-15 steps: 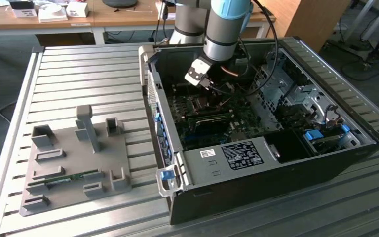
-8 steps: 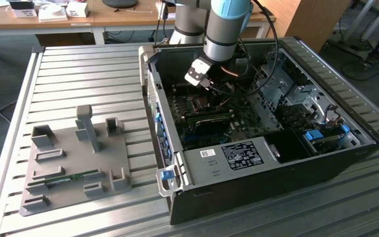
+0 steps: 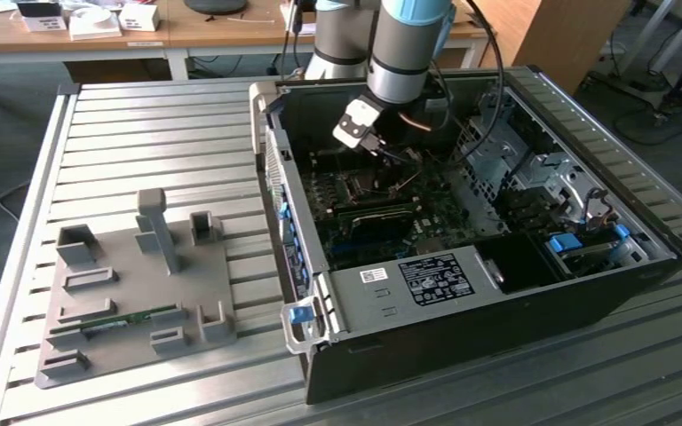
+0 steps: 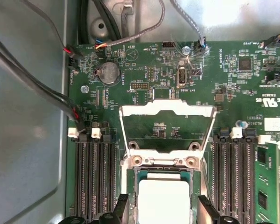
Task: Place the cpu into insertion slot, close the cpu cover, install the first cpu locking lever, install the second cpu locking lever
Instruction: 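Place the cpu into insertion slot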
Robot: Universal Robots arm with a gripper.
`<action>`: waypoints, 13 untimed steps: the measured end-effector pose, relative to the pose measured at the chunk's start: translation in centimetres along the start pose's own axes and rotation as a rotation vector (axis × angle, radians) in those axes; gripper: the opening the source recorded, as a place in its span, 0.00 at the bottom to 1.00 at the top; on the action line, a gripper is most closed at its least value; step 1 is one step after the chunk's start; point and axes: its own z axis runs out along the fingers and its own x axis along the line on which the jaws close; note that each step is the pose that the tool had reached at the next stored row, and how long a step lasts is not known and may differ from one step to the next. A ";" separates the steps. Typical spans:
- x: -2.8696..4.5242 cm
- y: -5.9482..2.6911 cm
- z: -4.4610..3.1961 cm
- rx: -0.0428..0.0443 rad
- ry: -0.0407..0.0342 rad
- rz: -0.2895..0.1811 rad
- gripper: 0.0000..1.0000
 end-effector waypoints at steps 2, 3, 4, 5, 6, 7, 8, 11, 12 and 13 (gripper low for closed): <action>0.01 0.00 -0.37 0.0001 -0.0001 0.000 0.67; 0.01 0.00 -0.54 0.0001 -0.0001 0.000 0.67; 0.02 0.00 -0.66 0.0001 -0.0001 0.000 0.67; 0.02 0.01 -0.70 0.0001 -0.0001 0.000 0.67; 0.02 0.01 -0.70 0.0000 0.0001 0.000 0.67; 0.02 0.01 -0.70 -0.0001 0.0002 0.000 0.67; 0.02 0.01 -0.71 -0.0001 0.0002 0.000 0.67; 0.02 0.01 -0.73 0.0000 0.0000 0.000 0.67; 0.02 0.00 -0.74 0.0000 0.0000 0.000 0.67; 0.02 0.00 -0.74 0.0001 -0.0001 0.000 0.66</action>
